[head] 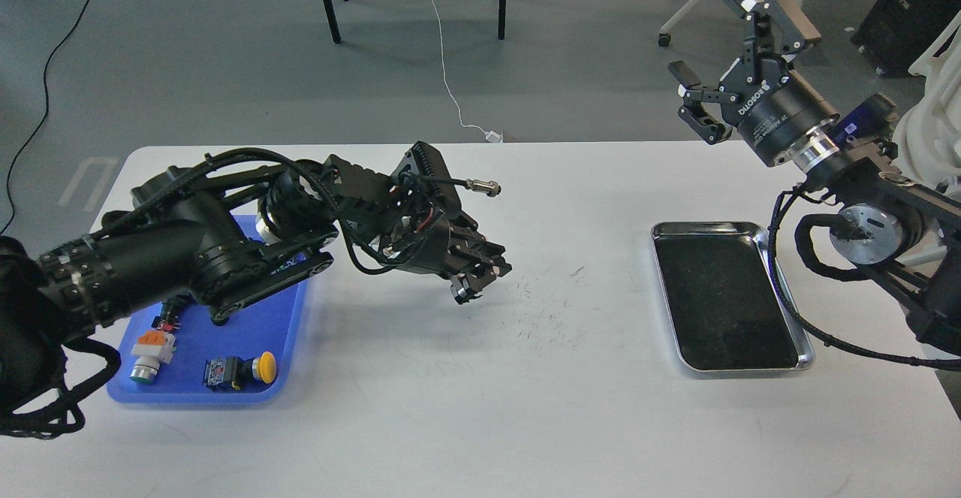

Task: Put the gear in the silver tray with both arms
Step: 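Lift the black gear and carry it toward the table center, then lower the gear onto the table center, open left gripper, withdraw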

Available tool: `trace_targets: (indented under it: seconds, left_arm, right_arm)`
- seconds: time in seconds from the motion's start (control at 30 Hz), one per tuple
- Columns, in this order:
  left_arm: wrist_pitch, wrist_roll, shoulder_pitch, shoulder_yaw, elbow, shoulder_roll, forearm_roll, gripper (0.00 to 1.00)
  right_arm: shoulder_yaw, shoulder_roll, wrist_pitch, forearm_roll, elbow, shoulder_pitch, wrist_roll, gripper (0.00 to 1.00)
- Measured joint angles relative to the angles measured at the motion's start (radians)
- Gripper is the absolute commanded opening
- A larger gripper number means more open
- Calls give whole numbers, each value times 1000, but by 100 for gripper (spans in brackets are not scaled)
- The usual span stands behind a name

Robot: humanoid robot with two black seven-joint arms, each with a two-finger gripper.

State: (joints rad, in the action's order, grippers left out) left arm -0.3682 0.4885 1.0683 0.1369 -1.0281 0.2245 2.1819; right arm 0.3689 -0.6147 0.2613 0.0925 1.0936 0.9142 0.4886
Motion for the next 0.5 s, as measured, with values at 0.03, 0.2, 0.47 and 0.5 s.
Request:
trace_targets:
  seconds: [0.03, 0.2, 0.47, 0.5]
  left_arm:
    - [0, 0, 2, -15, 13, -24, 0, 12]
    - [0, 0, 22, -82, 86, -137, 0, 12]
    - [3, 0, 42, -115, 263, -223, 0, 13]
    - [4, 0, 42, -121, 275, -223, 0, 13]
  right_arm:
    - [-17, 3, -2, 0, -1, 19, 0, 99]
    - [-51, 11, -5, -1, -3, 49, 0, 99]
    - [-68, 6, -5, -1, -3, 45, 0, 99]
    - [-69, 4, -5, -1, -3, 45, 0, 99]
